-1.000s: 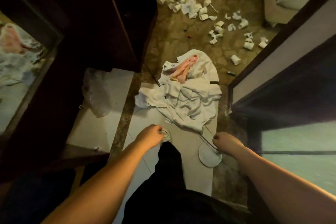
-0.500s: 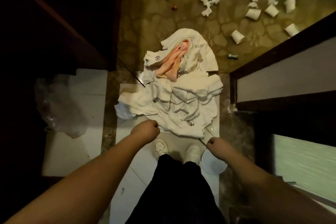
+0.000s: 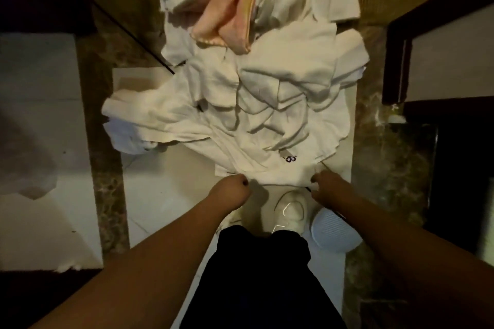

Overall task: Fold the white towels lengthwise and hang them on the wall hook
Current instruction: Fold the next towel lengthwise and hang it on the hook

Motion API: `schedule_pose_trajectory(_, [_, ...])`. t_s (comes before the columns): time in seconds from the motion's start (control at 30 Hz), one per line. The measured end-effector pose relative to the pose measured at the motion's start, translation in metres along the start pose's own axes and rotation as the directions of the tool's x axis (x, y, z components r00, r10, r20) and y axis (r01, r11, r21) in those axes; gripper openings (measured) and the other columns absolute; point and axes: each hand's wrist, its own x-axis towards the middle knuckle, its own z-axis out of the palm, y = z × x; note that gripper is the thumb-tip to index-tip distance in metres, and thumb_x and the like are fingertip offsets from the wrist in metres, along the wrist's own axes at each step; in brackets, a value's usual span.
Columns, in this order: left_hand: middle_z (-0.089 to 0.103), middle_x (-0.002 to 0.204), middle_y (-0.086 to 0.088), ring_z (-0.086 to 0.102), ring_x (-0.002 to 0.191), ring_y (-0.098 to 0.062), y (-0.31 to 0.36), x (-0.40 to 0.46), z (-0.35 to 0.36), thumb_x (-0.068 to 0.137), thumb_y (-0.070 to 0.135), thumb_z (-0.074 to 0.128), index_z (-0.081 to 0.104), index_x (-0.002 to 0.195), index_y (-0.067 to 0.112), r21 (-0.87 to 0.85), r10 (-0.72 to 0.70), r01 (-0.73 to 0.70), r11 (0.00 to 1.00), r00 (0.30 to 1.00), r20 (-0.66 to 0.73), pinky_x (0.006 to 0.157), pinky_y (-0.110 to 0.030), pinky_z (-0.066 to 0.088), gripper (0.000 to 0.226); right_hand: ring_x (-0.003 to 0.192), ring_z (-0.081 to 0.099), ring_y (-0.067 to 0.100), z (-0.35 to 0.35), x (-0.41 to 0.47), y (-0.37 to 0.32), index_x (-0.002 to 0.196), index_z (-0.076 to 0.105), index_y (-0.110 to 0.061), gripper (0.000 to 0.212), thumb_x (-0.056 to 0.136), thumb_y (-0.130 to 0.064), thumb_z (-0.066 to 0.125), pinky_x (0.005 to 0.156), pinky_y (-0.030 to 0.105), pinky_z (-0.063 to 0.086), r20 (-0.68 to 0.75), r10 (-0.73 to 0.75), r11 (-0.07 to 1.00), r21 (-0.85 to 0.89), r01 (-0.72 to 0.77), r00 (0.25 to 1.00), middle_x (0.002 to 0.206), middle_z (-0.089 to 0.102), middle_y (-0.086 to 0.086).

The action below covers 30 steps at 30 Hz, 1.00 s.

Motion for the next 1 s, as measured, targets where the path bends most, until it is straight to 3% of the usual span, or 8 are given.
schedule_pose_trajectory(0.1, [0.062, 0.128, -0.012, 0.056, 0.117, -0.026, -0.002, 0.022, 0.029, 0.101, 0.025, 0.047, 0.061, 0.122, 0.006, -0.037, -0.012, 0.014, 0.999, 0.999, 0.047, 0.079, -0.024, 0.033, 0.032, 0.134, 0.044, 0.032, 0.012, 0.032, 0.01, 0.144, 0.045, -0.009, 0.064, 0.088, -0.029, 0.071, 0.106, 0.035, 0.036, -0.067, 0.075, 0.974, 0.221, -0.058, 0.995, 0.148, 0.044, 0.016])
schedule_pose_trajectory(0.27, [0.06, 0.135, -0.012, 0.054, 0.123, -0.027, 0.015, 0.04, 0.054, 0.101, 0.026, 0.048, 0.057, 0.132, 0.011, -0.049, 0.006, -0.003, 0.999, 0.998, 0.069, 0.089, -0.027, 0.038, 0.036, 0.126, 0.051, 0.026, 0.035, 0.06, 0.015, 0.147, 0.038, -0.007, 0.081, 0.079, -0.018, 0.08, 0.094, 0.03, 0.043, -0.035, 0.193, 0.716, 0.688, -0.116, 0.981, 0.139, 0.053, 0.01])
schedule_pose_trajectory(0.43, [0.061, 0.134, -0.011, 0.055, 0.122, -0.027, 0.04, 0.045, 0.056, 0.097, 0.028, 0.055, 0.059, 0.131, 0.011, -0.096, 0.07, -0.064, 0.993, 0.996, 0.056, 0.092, -0.026, 0.039, 0.039, 0.119, 0.056, 0.035, 0.062, 0.059, 0.01, 0.135, 0.053, -0.007, 0.048, 0.091, -0.02, 0.066, 0.093, 0.032, 0.041, -0.052, 0.228, 0.757, 0.637, -0.143, 0.972, 0.131, 0.06, 0.019])
schedule_pose_trajectory(0.57, [0.052, 0.146, -0.011, 0.049, 0.131, -0.025, 0.047, 0.032, 0.056, 0.098, 0.022, 0.055, 0.05, 0.142, 0.011, -0.09, 0.144, -0.141, 0.986, 0.989, 0.024, 0.093, -0.022, 0.035, 0.046, 0.11, 0.06, 0.026, 0.064, 0.031, -0.007, 0.123, 0.064, -0.007, 0.033, 0.093, -0.022, 0.067, 0.082, 0.024, 0.038, -0.095, 0.099, 0.739, 0.674, -0.009, 0.99, 0.116, 0.068, 0.012])
schedule_pose_trajectory(0.7, [0.044, 0.152, -0.01, 0.044, 0.136, -0.029, 0.06, 0.001, 0.041, 0.094, 0.025, 0.061, 0.045, 0.147, 0.01, 0.051, 0.322, -0.319, 0.946, 0.944, -0.073, 0.109, -0.03, 0.033, 0.057, 0.095, 0.06, 0.031, 0.049, -0.021, -0.022, 0.107, 0.067, 0.003, 0.022, 0.095, -0.015, 0.065, 0.07, 0.023, 0.032, -0.227, -0.094, 0.779, 0.589, 0.214, 0.969, 0.099, 0.066, 0.02])
schedule_pose_trajectory(0.8, [0.066, 0.121, -0.009, 0.059, 0.111, -0.03, 0.072, -0.037, 0.019, 0.089, 0.027, 0.064, 0.068, 0.119, 0.015, 0.242, 0.423, -0.389, 0.889, 0.9, -0.108, 0.086, -0.036, 0.046, 0.032, 0.083, 0.056, 0.021, 0.022, -0.072, -0.028, 0.099, 0.068, 0.0, 0.013, 0.093, -0.012, 0.066, 0.071, 0.018, 0.034, -0.313, -0.126, 0.725, 0.618, 0.303, 0.941, 0.088, 0.063, 0.01])
schedule_pose_trajectory(0.87, [0.069, 0.1, -0.01, 0.061, 0.098, -0.029, 0.071, -0.044, 0.009, 0.092, 0.031, 0.063, 0.07, 0.099, 0.015, 0.302, 0.429, -0.383, 0.873, 0.897, -0.101, 0.069, -0.033, 0.038, 0.019, 0.075, 0.054, 0.007, 0.013, -0.081, -0.032, 0.097, 0.068, -0.011, 0.005, 0.093, -0.014, 0.067, 0.068, 0.011, 0.036, -0.309, -0.118, 0.683, 0.665, 0.303, 0.944, 0.084, 0.061, -0.002])
schedule_pose_trajectory(1.0, [0.065, 0.098, -0.01, 0.056, 0.102, -0.029, 0.082, -0.105, -0.024, 0.095, 0.03, 0.061, 0.068, 0.101, 0.015, 0.296, 0.43, -0.37, 0.881, 0.887, -0.17, 0.073, -0.031, 0.031, 0.017, 0.09, 0.058, 0.009, -0.024, -0.132, -0.042, 0.107, 0.069, -0.011, 0.017, 0.093, -0.021, 0.067, 0.078, 0.017, 0.037, -0.353, -0.18, 0.709, 0.601, 0.37, 0.918, 0.1, 0.065, -0.005])
